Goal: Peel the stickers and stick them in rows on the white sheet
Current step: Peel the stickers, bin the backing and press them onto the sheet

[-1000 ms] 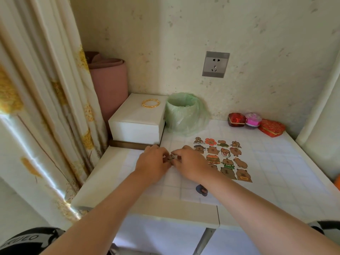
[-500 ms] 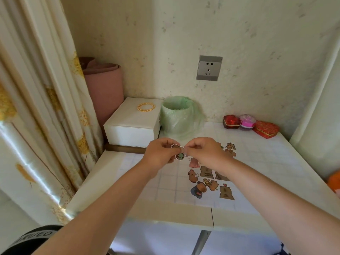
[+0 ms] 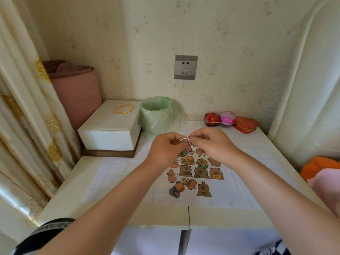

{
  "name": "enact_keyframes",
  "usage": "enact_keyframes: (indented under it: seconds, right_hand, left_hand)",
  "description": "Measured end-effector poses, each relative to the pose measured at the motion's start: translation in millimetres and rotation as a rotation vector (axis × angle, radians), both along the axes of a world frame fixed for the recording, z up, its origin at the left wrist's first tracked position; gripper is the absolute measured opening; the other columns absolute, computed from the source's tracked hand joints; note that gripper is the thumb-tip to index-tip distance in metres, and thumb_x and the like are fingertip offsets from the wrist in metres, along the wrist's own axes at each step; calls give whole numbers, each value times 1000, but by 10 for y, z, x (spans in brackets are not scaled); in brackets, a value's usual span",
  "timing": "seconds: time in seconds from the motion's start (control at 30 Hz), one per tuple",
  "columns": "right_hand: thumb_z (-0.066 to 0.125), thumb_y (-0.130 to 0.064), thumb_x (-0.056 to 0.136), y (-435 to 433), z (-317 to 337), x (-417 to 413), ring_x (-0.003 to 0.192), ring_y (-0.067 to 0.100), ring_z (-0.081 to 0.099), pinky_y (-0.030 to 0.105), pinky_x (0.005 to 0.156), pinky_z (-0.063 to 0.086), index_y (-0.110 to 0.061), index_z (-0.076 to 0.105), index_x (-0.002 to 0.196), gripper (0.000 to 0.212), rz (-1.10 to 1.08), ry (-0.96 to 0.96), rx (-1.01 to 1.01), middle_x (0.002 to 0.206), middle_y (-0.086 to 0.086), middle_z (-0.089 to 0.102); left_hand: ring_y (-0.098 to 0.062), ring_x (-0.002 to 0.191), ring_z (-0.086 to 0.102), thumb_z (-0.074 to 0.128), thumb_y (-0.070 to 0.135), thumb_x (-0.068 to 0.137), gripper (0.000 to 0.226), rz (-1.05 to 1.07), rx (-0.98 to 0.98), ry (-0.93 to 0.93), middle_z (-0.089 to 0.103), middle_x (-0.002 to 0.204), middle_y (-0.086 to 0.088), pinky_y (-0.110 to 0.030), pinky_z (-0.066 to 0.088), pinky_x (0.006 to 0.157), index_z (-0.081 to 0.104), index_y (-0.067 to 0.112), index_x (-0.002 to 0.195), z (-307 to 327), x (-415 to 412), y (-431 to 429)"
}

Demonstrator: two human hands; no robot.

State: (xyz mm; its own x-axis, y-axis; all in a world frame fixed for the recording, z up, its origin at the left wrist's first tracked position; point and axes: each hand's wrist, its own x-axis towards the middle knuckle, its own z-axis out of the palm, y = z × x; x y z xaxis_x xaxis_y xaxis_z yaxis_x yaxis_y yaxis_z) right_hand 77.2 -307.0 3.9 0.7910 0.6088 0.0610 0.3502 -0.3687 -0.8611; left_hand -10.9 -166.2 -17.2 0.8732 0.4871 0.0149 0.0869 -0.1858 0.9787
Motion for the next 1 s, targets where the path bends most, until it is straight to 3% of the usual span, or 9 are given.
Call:
enact_keyframes:
  seconds: [0.17, 0.3, 0.4, 0.53, 0.57, 0.7, 0.8, 0.87, 1.0]
  right_hand:
    - [69, -20, 91, -60, -72, 106, 57, 10, 64, 20, 57, 50, -23, 76, 88, 8, -5, -61, -20, 69, -4, 74]
    - [68, -18, 91, -114, -65, 193, 57, 12, 66, 29, 63, 57, -21, 76, 87, 9, -44, -34, 36, 69, -6, 73]
    - [67, -17, 91, -129, -72, 208, 56, 11, 65, 29, 63, 56, -19, 75, 86, 9, -30, -45, 42, 71, -4, 74]
    - [71, -19, 86, -126, -127, 226, 57, -1, 62, 18, 57, 48, -24, 74, 82, 7, -39, -167, -5, 70, -8, 71]
    - [71, -20, 85, -128, -138, 229, 60, -3, 62, 15, 57, 46, -25, 74, 81, 7, -48, -208, -11, 72, -11, 71]
    - [73, -21, 84, -137, -153, 200, 61, -6, 60, 8, 55, 39, -26, 73, 79, 8, -63, -315, 17, 76, -15, 71]
    - [73, -19, 84, -140, -144, 155, 57, -5, 59, 8, 53, 38, -25, 73, 78, 8, -43, -362, 9, 67, -22, 67]
    - [73, -19, 85, -140, -108, 144, 56, -2, 60, 10, 54, 41, -22, 75, 78, 8, -20, -293, 33, 65, -22, 68]
    - [67, -19, 93, -175, 18, 150, 58, 11, 61, 20, 55, 49, -12, 76, 84, 14, 21, 129, 175, 73, -1, 74]
  left_hand:
    - [-19, 65, 66, 81, 20, 79, 11, 17, 136, 20, 72, 79, -8, -47, 59, 58, 71, 19, 85, -39, 131, -104]
    - [-29, 86, 73, 75, 14, 87, 7, 21, -169, 23, 73, 100, -19, -29, 59, 61, 73, 12, 93, 0, 193, -193]
    - [-34, 96, 72, 73, 15, 89, 9, 35, -276, 16, 72, 104, -21, -23, 57, 61, 73, 10, 96, 1, 207, -223]
    - [-29, 83, 73, 72, 17, 90, 3, 53, -212, 21, 74, 94, -14, -13, 45, 44, 73, 14, 90, -16, 196, -229]
    - [-28, 82, 73, 72, 17, 90, 3, 48, -189, 10, 75, 91, -12, -16, 48, 46, 73, 15, 88, -29, 207, -228]
    - [-28, 84, 74, 73, 16, 88, 4, 56, -113, -50, 76, 84, -7, -37, 61, 77, 76, 17, 85, -84, 248, -226]
    - [-27, 80, 74, 70, 13, 90, 5, 75, -144, -64, 76, 84, -11, -27, 60, 68, 74, 11, 89, -76, 232, -246]
    - [-24, 76, 72, 68, 12, 91, 6, 64, -146, -74, 74, 81, -11, -20, 56, 63, 73, 8, 91, -48, 210, -252]
    - [-14, 65, 63, 65, 10, 93, 7, 4, -158, -118, 67, 74, -8, -14, 49, 54, 71, 7, 94, 39, 159, -238]
